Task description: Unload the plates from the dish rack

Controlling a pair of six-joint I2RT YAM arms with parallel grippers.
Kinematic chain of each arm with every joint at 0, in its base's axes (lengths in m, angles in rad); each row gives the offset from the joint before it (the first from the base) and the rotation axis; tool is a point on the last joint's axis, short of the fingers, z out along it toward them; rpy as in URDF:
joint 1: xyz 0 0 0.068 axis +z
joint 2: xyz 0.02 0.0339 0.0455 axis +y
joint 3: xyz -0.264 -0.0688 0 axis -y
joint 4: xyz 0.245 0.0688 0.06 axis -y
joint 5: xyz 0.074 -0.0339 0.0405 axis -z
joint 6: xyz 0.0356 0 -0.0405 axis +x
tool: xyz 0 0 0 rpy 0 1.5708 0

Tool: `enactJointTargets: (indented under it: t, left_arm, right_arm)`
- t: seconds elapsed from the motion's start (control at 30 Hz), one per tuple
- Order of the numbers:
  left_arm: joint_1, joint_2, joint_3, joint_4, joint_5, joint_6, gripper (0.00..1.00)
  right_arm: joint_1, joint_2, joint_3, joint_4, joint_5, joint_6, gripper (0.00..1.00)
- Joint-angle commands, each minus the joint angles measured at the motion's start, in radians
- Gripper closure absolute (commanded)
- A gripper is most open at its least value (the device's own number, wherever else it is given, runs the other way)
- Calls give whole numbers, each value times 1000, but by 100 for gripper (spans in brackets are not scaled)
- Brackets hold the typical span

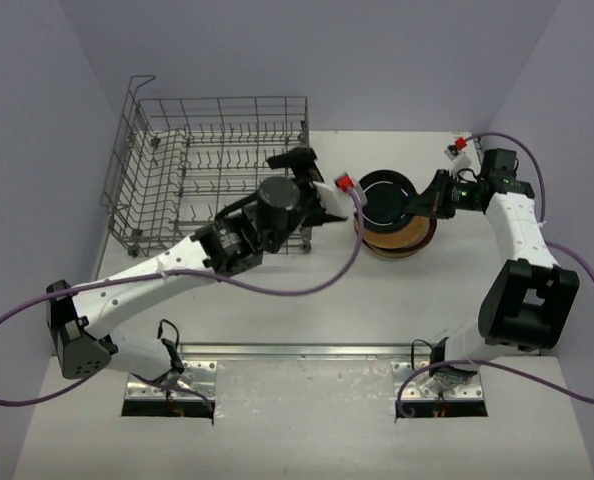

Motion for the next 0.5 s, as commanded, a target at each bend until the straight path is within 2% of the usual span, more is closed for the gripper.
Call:
enactJointTargets:
  t: [0.0, 0.17, 0.33, 0.4, 0.47]
  left_arm:
    - [158, -10, 136, -227, 9, -402, 0]
    - [352, -40, 218, -332, 49, -536, 0]
    - [432, -131, 177, -354, 66, -576, 0]
    - [510, -165, 134, -372, 119, -628, 0]
    - [567, -199, 99, -394, 167, -663, 0]
  right_arm:
    - [-16, 82, 75, -42, 182, -90, 100]
    - [-19, 174, 117, -45, 284, -94, 100]
    - [-19, 241, 162, -48, 336, -84, 98]
    - [-19, 253, 179, -61, 346, -86, 89]
    - [-19, 259, 191, -72, 352, -90, 67]
